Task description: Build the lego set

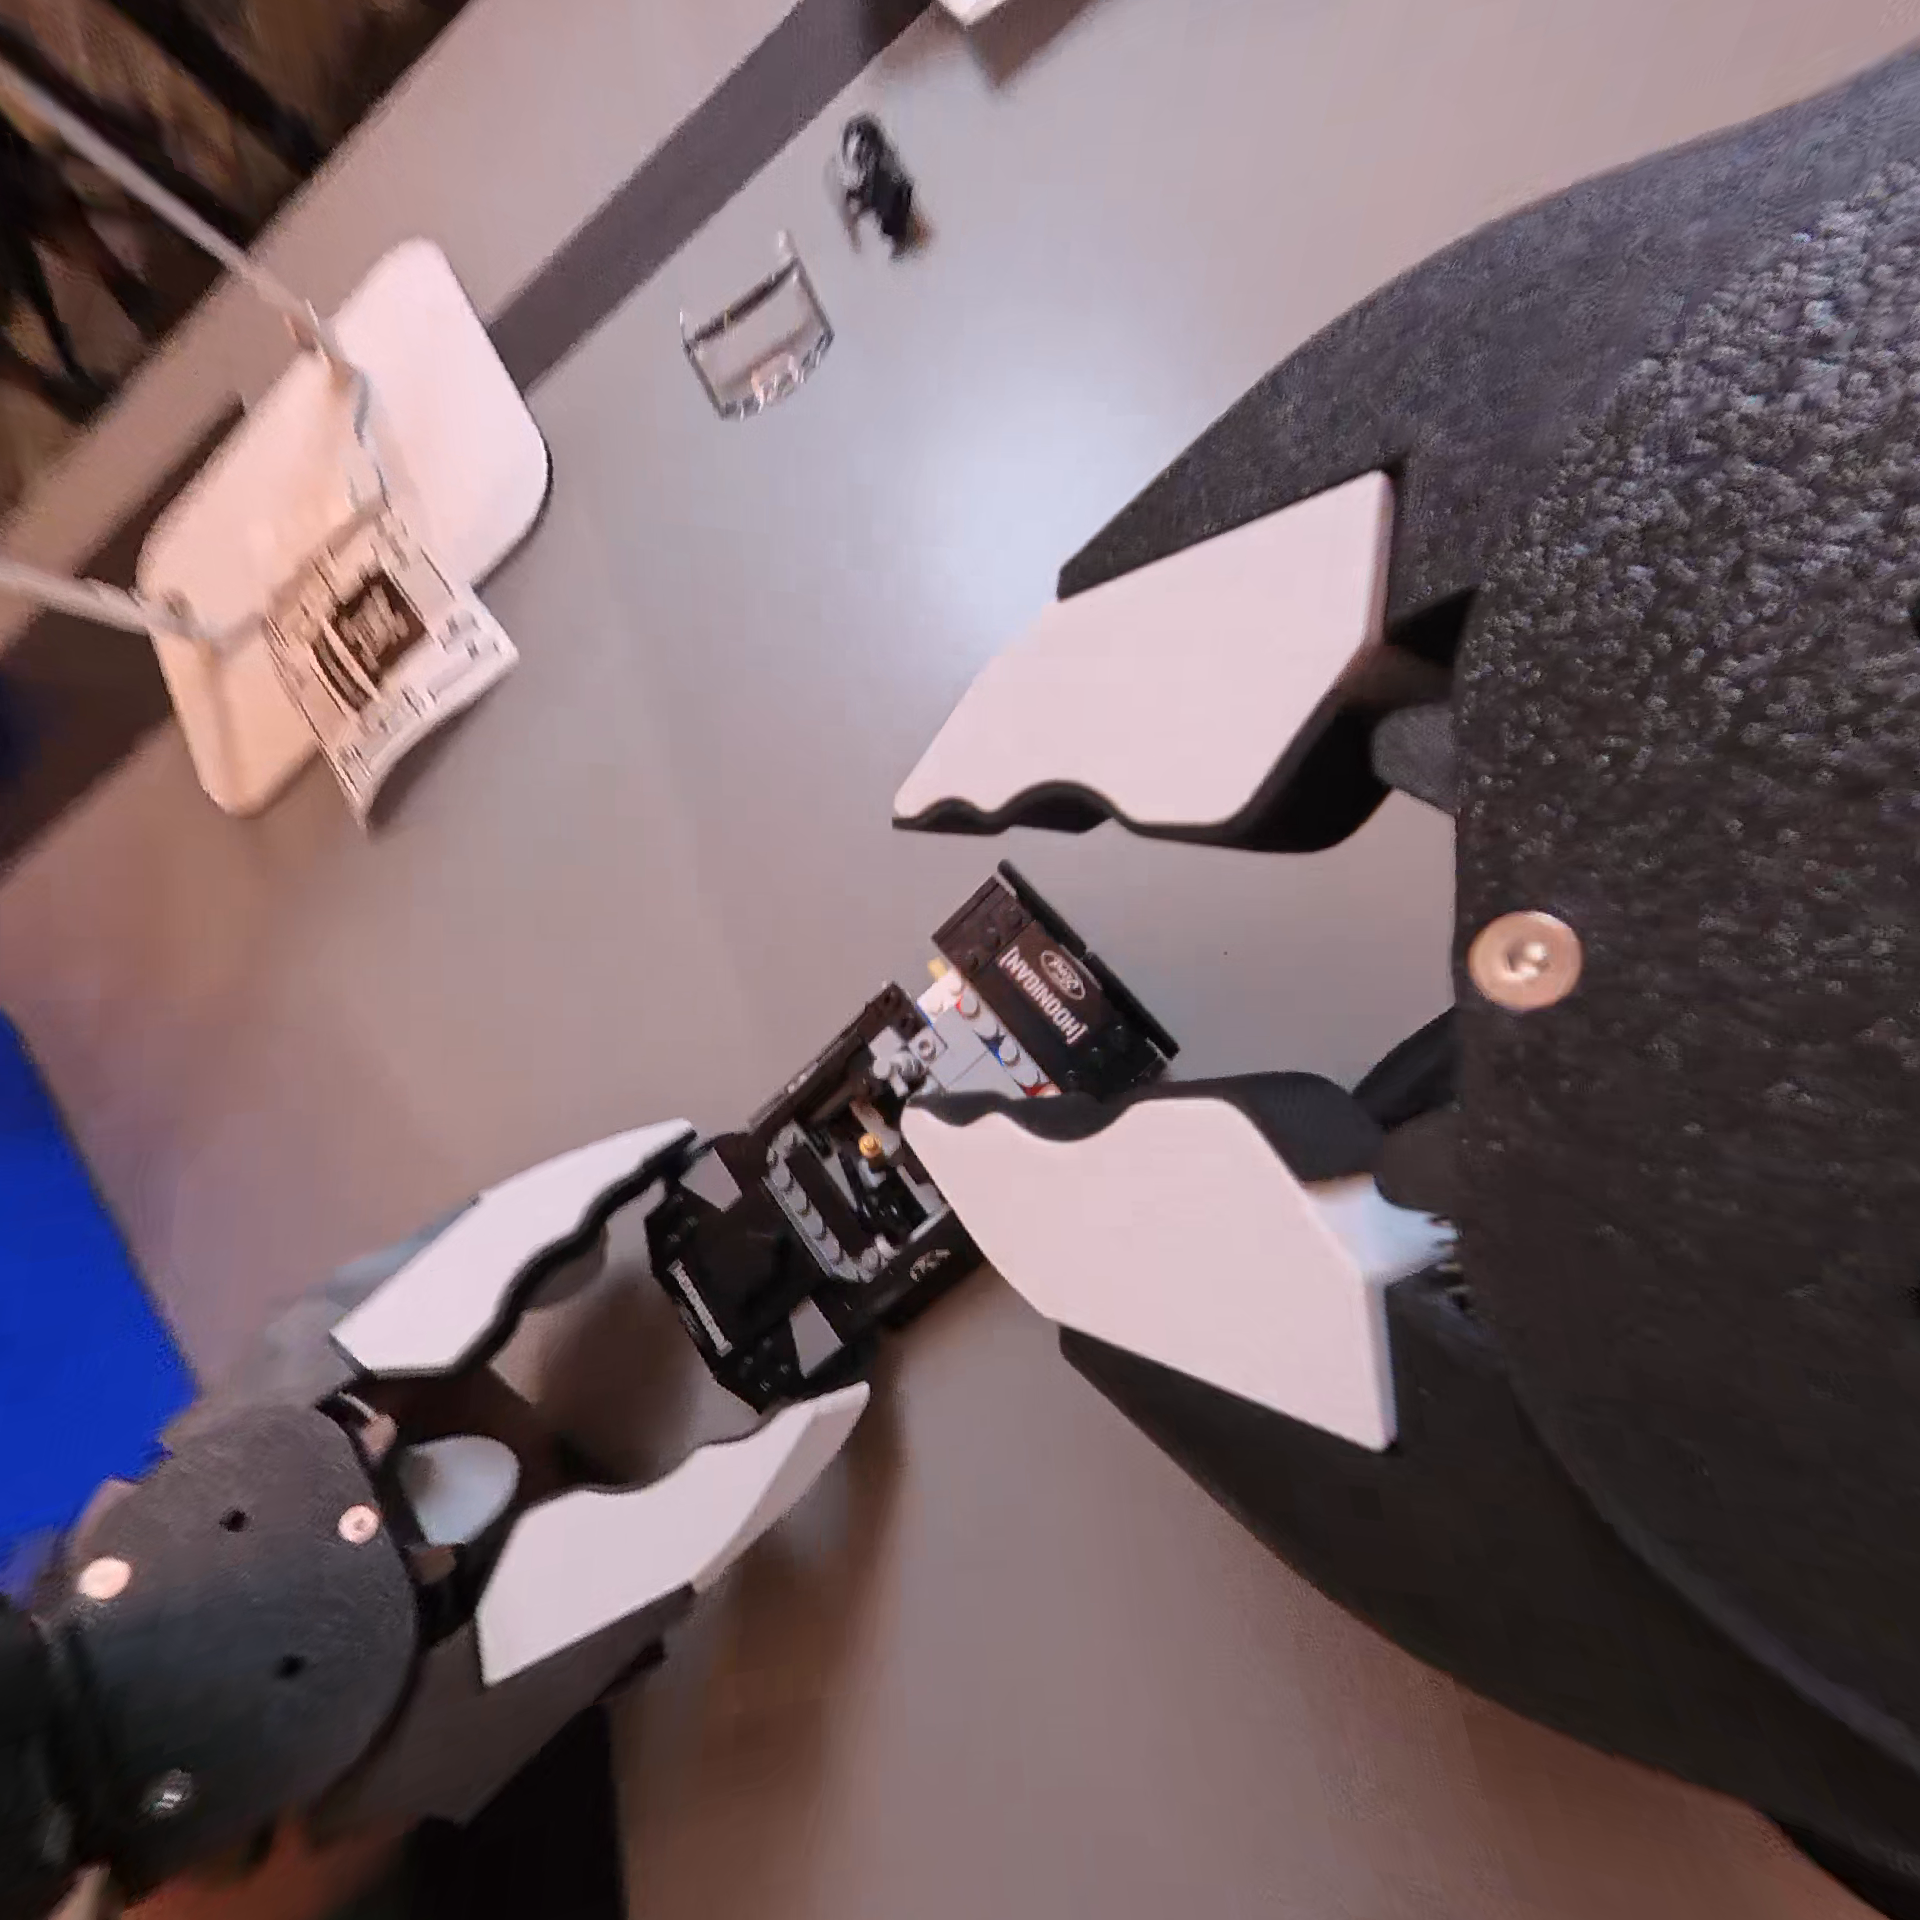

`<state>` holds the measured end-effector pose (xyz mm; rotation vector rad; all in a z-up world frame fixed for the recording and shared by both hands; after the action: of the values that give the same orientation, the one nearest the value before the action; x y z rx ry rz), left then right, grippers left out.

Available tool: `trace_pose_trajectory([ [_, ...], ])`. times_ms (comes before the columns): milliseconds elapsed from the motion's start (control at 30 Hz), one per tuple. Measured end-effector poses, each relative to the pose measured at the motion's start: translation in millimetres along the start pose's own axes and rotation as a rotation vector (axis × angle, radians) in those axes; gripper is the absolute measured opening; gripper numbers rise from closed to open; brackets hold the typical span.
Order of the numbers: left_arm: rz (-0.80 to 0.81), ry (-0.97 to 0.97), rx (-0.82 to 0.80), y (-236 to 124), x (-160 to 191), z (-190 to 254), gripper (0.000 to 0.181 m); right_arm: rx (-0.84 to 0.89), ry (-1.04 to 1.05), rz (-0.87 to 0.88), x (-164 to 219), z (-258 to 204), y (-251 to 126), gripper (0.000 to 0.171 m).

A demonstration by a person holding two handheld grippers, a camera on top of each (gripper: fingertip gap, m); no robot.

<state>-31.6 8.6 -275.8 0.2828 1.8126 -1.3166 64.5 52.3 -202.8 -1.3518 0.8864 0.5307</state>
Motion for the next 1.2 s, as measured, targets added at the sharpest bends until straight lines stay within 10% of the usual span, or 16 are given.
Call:
trace_pose_trajectory([
  [300,0.037,-0.038,-0.033,2.3,0.0,-26.1,0.084,0.319,0.079,0.454,11.2,37.1,-24.2,0.059],
  [1200,0.181,-0.035,-0.195,-3.3,-6.9,-73.0,0.080,0.475,0.038,0.557,8.2,39.4,-46.1,0.044],
])
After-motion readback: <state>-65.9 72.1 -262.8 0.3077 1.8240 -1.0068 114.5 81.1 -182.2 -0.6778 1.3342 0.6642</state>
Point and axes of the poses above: each gripper's, where its closed fingertips meet, y out along the fingers, x out of its underside, z = x × y across the jaws, the point moved 1 cm from there along -y, back along the fingers, and after that the axes turned 10 degrees about -x, right-handed, at the moved point
